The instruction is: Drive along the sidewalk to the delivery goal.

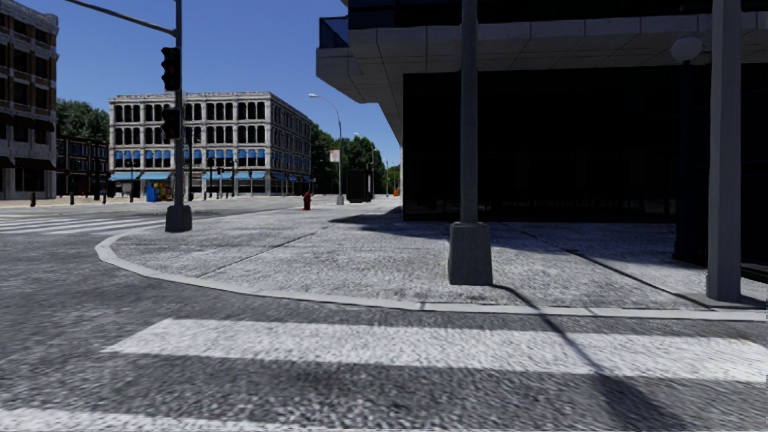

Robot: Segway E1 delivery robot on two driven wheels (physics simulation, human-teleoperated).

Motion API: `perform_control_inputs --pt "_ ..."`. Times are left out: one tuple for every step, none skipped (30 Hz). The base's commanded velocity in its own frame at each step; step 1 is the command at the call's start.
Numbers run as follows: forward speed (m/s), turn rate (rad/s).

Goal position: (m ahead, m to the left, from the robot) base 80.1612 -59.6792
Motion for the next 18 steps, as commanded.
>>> perform_control_inputs --pt "2.0 0.0" --pt "2.0 0.0" --pt "2.0 0.0" --pt "2.0 0.0" --pt "2.0 0.0" --pt "2.0 0.0" --pt "2.0 0.0" --pt "2.0 0.0" --pt "2.0 0.0" --pt "2.0 0.0" --pt "2.0 0.0" --pt "2.0 0.0" --pt "2.0 0.0" --pt "2.0 0.0" --pt "2.0 0.0" --pt "2.0 0.0" --pt "2.0 0.0" --pt "2.0 0.0"
